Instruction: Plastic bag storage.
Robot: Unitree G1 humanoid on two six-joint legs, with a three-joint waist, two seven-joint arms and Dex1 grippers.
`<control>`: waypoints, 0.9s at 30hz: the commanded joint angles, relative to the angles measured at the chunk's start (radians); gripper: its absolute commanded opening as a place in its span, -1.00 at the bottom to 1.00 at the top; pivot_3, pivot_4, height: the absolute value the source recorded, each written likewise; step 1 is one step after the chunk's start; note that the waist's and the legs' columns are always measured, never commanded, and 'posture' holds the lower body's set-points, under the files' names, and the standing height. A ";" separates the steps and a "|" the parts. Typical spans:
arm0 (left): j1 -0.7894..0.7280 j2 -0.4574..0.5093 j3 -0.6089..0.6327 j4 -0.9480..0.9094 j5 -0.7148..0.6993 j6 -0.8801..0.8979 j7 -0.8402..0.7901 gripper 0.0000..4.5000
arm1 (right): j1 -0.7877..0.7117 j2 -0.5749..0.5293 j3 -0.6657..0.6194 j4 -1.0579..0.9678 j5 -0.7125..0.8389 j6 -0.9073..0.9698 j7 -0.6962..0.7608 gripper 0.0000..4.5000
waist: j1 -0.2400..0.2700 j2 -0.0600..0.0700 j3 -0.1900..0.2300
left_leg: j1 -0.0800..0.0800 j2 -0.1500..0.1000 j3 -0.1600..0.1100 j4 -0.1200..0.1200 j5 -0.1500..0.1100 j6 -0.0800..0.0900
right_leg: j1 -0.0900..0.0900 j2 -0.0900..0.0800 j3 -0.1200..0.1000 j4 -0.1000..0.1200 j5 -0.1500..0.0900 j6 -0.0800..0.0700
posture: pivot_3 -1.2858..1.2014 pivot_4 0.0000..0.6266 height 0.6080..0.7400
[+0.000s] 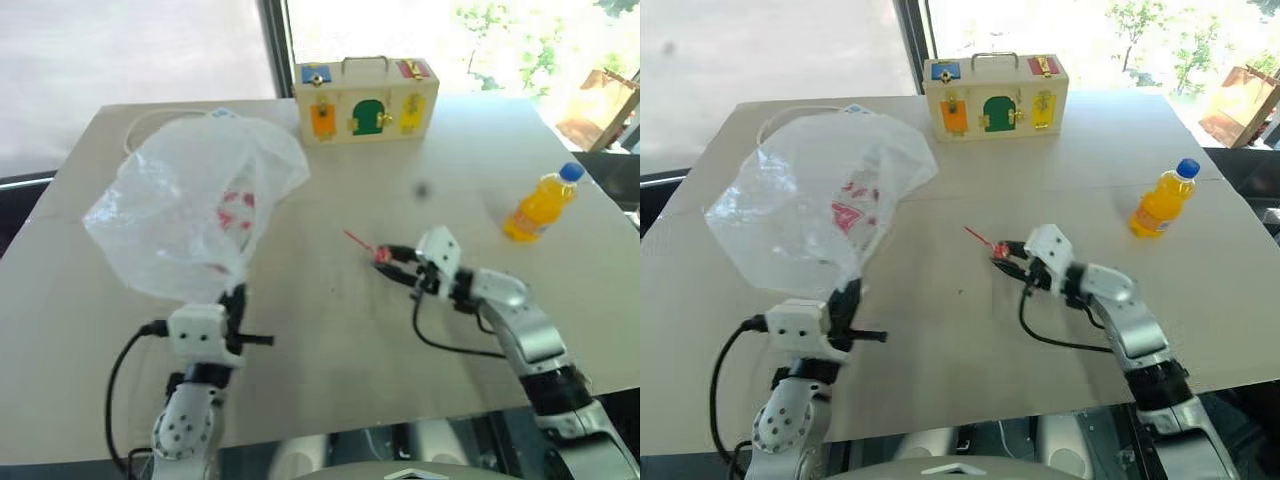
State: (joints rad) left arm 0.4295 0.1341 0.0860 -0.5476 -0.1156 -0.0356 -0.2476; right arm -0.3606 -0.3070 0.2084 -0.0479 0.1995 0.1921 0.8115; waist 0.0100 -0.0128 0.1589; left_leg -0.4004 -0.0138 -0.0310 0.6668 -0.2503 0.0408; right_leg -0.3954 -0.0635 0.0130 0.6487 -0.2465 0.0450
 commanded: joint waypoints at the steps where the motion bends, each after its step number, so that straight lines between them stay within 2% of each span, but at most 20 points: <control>1: 0.013 0.030 -0.032 -0.065 -0.100 0.016 -0.076 -1.00 | -0.131 0.096 0.053 0.074 -0.010 0.046 -0.030 -0.65 | -0.006 0.001 0.000 | 0.000 0.000 0.001 0.000 0.000 0.000 | 0.000 0.000 0.001 0.000 0.000 0.000 | 0.03 -0.52 0.98; 9: 0.041 0.056 -0.070 -0.091 -0.164 0.022 -0.119 -1.00 | -0.428 0.283 0.170 0.470 -0.118 -0.034 0.008 -0.65 | -0.025 0.003 0.002 | 0.001 0.000 0.002 -0.001 0.000 0.000 | -0.002 0.000 0.002 0.004 0.000 0.000 | 0.03 -0.52 0.98; 13: 0.084 0.063 -0.097 -0.112 -0.199 0.019 -0.141 -1.00 | -0.553 0.432 0.188 0.646 -0.133 -0.112 0.023 -0.65 | -0.038 0.005 0.004 | 0.001 0.000 0.003 -0.001 0.000 0.000 | -0.004 0.000 0.004 0.006 0.000 0.000 | 0.03 -0.52 0.98; 14: 0.097 0.064 -0.106 -0.115 -0.203 0.015 -0.145 -1.00 | -0.578 0.461 0.190 0.683 -0.148 -0.136 0.007 -0.19 | -0.044 0.005 0.004 | 0.001 0.000 0.004 -0.002 0.000 0.000 | -0.005 0.000 0.005 0.008 0.000 0.000 | 0.03 -0.52 0.98; 15: 0.108 0.065 -0.113 -0.116 -0.208 0.012 -0.149 -1.00 | -0.596 0.484 0.185 0.712 -0.159 -0.156 -0.012 -0.04 | -0.043 0.005 0.004 | 0.001 0.000 0.004 -0.002 0.000 0.000 | -0.007 0.000 0.005 0.009 0.000 0.000 | 0.03 -0.52 0.98; 18: 0.143 0.065 -0.123 -0.118 -0.224 0.001 -0.159 -1.00 | -0.635 0.539 0.135 0.738 -0.117 -0.157 -0.059 0.67 | -0.041 0.005 0.005 | 0.001 -0.001 0.002 -0.003 0.000 -0.001 | -0.007 -0.002 0.003 0.009 0.000 -0.001 | 0.03 -0.52 0.98; 19: 0.154 0.063 -0.125 -0.116 -0.229 -0.001 -0.161 -1.00 | -0.642 0.546 0.123 0.738 -0.105 -0.153 -0.063 0.78 | -0.044 0.005 0.005 | 0.001 -0.001 0.002 -0.003 0.000 -0.001 | -0.007 -0.003 0.004 0.009 0.000 -0.001 | 0.03 -0.52 0.98; 20: 0.162 0.061 -0.126 -0.114 -0.232 -0.006 -0.162 -1.00 | -0.645 0.545 0.117 0.741 -0.103 -0.157 -0.069 0.99 | -0.047 0.005 0.005 | 0.000 -0.001 0.003 -0.003 0.000 -0.001 | -0.007 -0.003 0.004 0.009 0.000 -0.001 | 0.03 -0.52 0.98; 23: 0.145 0.043 -0.104 -0.108 -0.262 0.001 -0.139 -1.00 | -0.630 0.497 0.109 0.779 -0.138 -0.198 -0.101 0.99 | -0.051 0.005 0.006 | 0.000 -0.001 0.003 -0.004 0.000 -0.001 | -0.009 -0.003 0.005 0.009 0.000 -0.001 | 0.03 -0.52 0.98; 27: -0.003 0.027 -0.036 -0.092 -0.318 0.080 -0.062 -1.00 | -0.608 0.426 0.077 0.796 -0.148 -0.218 -0.112 0.99 | -0.048 0.006 0.006 | -0.001 -0.001 0.002 -0.006 0.001 -0.002 | -0.011 -0.001 0.004 0.010 0.000 -0.001 | 0.03 -0.52 0.98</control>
State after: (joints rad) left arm 0.4718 0.1612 0.0194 -0.6234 -0.4038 0.0206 -0.3414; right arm -0.9509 0.1238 0.3255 0.7696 0.0467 -0.0049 0.7100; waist -0.0383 -0.0072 0.1649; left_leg -0.4013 -0.0150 -0.0289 0.6612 -0.2489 0.0384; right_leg -0.4063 -0.0644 0.0171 0.6595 -0.2462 0.0449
